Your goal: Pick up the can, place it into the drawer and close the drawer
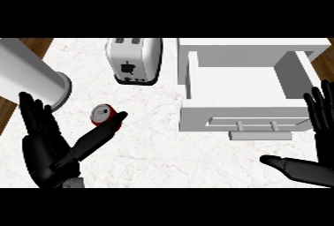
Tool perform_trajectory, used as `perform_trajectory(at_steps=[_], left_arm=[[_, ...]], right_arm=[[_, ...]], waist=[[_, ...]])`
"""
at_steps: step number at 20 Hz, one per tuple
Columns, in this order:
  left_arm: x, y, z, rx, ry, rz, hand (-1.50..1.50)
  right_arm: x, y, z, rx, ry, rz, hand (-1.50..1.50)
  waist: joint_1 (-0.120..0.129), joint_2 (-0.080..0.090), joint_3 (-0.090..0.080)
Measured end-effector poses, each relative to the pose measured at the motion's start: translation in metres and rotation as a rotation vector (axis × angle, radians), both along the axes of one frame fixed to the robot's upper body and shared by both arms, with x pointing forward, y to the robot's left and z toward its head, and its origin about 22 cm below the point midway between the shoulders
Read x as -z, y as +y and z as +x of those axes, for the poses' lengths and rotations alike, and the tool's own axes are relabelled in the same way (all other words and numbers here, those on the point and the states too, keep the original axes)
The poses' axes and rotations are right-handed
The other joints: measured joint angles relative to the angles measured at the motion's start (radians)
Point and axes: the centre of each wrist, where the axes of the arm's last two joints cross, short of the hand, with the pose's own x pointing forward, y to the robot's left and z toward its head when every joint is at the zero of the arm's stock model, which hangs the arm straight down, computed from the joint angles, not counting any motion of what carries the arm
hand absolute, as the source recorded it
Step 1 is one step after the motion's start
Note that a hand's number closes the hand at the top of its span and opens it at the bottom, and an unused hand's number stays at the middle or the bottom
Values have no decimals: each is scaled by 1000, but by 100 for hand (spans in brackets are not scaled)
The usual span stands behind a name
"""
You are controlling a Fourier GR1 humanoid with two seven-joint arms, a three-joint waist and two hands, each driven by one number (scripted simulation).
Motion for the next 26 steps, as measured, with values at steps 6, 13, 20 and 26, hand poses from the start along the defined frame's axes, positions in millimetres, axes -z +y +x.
perform_trajectory(at_steps=[6, 13, 20, 26], left_arm=[[27, -7, 23, -11, 39, -25, -150], [67, -14, 31, -21, 89, -36, -150], [108, -13, 28, -63, 125, -49, -150], [134, 4, 31, -109, 144, -75, -150]], right_arm=[[1, -6, -9, 4, -9, 0, -150], [-5, -7, -20, 9, -26, 3, -150], [-11, -13, -28, 9, -24, -6, -150], [-17, -20, -38, 12, -24, -11, -150]], waist=[[-3, 1, 0], [-4, 0, -1], [-4, 1, -2], [-4, 1, -2]])
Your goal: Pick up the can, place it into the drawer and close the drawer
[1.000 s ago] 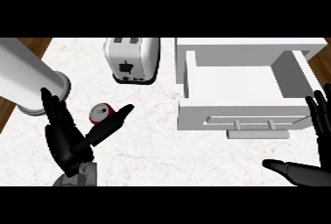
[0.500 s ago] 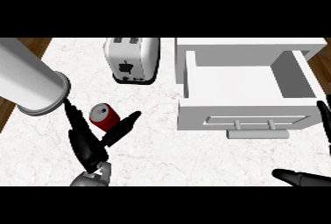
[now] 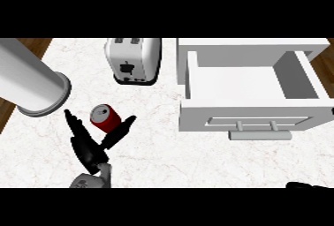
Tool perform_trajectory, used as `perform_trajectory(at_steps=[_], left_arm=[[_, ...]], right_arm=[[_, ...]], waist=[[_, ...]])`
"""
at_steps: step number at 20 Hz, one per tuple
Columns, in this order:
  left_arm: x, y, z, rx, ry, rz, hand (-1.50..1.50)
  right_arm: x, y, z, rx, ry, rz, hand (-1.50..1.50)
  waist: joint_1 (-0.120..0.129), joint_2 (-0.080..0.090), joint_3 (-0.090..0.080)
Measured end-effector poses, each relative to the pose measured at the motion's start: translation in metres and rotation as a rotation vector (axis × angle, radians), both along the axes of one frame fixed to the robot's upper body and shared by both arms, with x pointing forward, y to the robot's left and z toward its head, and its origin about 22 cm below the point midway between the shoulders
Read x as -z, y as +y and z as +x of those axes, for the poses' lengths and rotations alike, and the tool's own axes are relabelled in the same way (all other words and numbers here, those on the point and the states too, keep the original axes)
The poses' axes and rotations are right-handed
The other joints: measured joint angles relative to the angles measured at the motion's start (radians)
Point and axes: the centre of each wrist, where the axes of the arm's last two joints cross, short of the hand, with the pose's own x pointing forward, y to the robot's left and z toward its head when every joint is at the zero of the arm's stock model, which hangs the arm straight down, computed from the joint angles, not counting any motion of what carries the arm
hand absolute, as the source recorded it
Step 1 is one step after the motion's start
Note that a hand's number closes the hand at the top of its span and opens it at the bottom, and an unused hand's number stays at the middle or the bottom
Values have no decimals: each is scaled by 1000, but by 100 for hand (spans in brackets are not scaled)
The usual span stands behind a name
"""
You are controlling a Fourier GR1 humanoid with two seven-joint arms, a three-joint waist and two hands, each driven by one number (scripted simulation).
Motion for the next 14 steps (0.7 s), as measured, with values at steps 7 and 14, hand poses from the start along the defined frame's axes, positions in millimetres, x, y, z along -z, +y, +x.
perform_trajectory(at_steps=[7, 14], left_arm=[[33, 14, -3, -24, 15, -24, -150], [64, 30, 5, -44, 9, -53, -150]], right_arm=[[-7, -3, -6, 9, -8, 4, -150], [-7, -1, -5, 17, -6, -5, -150]], waist=[[1, 0, 0], [0, 0, 0]])
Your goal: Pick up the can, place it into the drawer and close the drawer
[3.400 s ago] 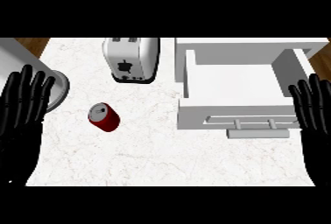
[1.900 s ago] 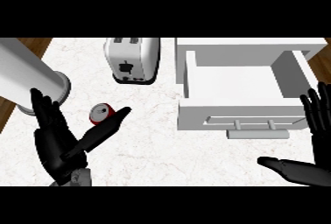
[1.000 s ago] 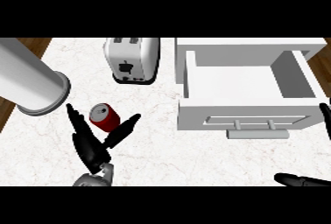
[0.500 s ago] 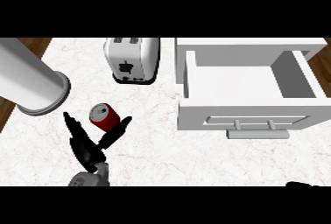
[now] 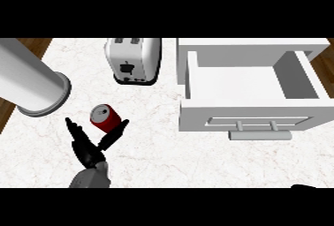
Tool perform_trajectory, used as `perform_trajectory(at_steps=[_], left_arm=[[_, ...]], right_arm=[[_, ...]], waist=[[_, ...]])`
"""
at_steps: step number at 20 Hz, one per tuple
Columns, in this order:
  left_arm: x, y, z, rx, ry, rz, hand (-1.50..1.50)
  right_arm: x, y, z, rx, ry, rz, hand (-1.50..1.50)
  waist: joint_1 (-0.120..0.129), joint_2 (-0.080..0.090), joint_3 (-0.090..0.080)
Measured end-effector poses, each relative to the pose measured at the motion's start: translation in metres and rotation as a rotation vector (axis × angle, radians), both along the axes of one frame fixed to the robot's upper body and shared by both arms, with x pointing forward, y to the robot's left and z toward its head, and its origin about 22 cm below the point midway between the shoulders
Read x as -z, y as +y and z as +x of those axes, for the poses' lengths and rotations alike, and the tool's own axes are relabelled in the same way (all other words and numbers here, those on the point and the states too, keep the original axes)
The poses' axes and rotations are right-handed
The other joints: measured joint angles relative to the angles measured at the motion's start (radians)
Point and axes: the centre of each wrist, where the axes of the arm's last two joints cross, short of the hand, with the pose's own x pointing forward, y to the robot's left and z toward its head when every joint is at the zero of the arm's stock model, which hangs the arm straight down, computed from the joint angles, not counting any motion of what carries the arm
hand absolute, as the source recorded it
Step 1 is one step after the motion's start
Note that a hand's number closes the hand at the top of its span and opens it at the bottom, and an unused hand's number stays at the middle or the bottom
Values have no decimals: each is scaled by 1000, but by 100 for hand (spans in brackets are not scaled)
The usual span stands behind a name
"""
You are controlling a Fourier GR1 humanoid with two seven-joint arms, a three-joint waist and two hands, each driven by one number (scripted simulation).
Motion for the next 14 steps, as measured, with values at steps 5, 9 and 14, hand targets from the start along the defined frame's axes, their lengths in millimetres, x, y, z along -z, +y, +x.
perform_trajectory(at_steps=[5, 9, 14], left_arm=[[21, 11, 5, -18, 8, -17, -150], [38, 15, 7, -16, 2, -18, -150], [42, 16, 20, 6, -12, -9, -150]], right_arm=[[-1, 4, 1, 1, 4, -8, -150], [-5, -1, 1, -8, -1, -9, -150], [-9, -6, 3, -12, -2, -14, -150]], waist=[[0, 0, 0], [-2, 1, 0], [-2, 0, 0]])
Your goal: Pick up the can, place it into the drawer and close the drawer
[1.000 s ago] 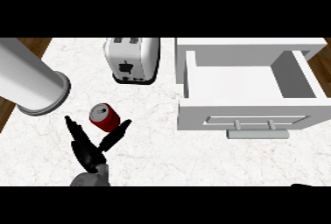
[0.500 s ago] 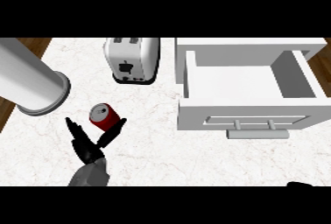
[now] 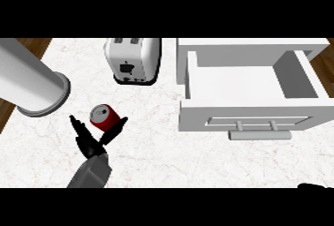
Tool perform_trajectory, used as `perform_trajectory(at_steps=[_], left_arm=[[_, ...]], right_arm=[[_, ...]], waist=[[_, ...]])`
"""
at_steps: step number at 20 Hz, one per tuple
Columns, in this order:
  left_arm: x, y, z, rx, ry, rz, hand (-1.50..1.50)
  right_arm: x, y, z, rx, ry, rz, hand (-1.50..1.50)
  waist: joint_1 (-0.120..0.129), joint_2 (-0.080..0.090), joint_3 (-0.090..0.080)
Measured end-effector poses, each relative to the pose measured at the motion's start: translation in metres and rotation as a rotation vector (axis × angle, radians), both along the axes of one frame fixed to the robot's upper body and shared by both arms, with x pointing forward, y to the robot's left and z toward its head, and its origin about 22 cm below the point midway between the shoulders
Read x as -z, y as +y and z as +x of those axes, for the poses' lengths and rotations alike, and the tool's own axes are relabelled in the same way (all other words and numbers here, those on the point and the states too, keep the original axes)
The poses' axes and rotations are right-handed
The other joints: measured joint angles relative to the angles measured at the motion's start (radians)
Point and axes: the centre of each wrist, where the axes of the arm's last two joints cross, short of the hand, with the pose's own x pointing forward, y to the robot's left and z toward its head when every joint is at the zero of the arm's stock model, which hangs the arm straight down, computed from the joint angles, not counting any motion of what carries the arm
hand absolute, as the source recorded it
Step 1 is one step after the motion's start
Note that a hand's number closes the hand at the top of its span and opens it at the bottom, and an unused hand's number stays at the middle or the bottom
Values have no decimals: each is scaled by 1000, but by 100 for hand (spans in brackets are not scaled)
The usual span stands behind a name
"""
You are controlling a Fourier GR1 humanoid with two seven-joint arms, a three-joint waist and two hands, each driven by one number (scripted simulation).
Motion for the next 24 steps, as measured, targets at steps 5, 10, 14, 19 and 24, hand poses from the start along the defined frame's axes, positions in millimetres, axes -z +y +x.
perform_trajectory(at_steps=[5, 10, 14, 19, 24], left_arm=[[-4, 8, 12, 72, -12, -4, -150], [-10, 8, 28, 140, -51, -34, 150], [-12, 10, 35, 183, -92, -47, 150], [-11, 15, 38, 224, -127, -43, 150], [-21, 13, 50, 345, -170, -46, 150]], right_arm=[[3, 2, 0, 8, -1, -1, -150], [-1, 0, 6, 14, -5, -3, -150], [-6, 0, 6, 16, -12, -9, -150], [-1, -1, 8, 20, -26, -16, -150], [-8, -3, 7, 14, -29, -21, -150]], waist=[[0, 0, 0], [-2, 1, 0], [-4, 2, 0], [-6, 3, 0], [-6, 2, 0]])
